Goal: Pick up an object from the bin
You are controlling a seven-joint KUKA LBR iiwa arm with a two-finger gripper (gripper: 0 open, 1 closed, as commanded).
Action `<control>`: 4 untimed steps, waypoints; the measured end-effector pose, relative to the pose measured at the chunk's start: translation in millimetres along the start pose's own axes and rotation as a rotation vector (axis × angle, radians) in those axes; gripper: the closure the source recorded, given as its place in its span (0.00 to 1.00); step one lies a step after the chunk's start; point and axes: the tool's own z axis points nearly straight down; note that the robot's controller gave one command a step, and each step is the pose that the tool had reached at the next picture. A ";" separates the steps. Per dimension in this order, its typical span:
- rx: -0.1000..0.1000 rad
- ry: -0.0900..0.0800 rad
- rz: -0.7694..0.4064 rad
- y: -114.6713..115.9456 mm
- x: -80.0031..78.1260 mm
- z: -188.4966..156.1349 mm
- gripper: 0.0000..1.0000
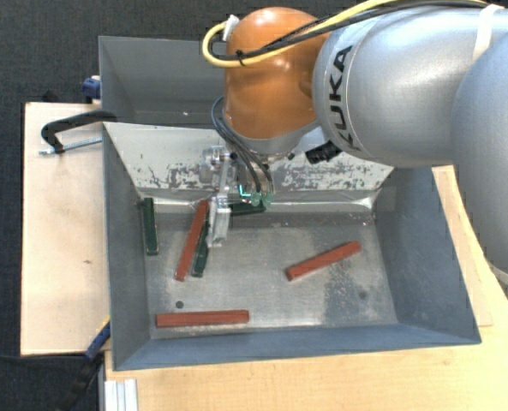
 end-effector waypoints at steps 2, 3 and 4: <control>0.000 -0.009 -0.159 -5.7 -2.6 49.0 0.00; 0.001 -0.004 -0.286 -9.2 -3.7 76.0 0.00; 0.002 -0.008 -0.619 -11.0 -2.7 76.5 0.00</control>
Offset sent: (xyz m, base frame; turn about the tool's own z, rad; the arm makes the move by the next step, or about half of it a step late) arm 0.0015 -0.0159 -0.1373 -0.4089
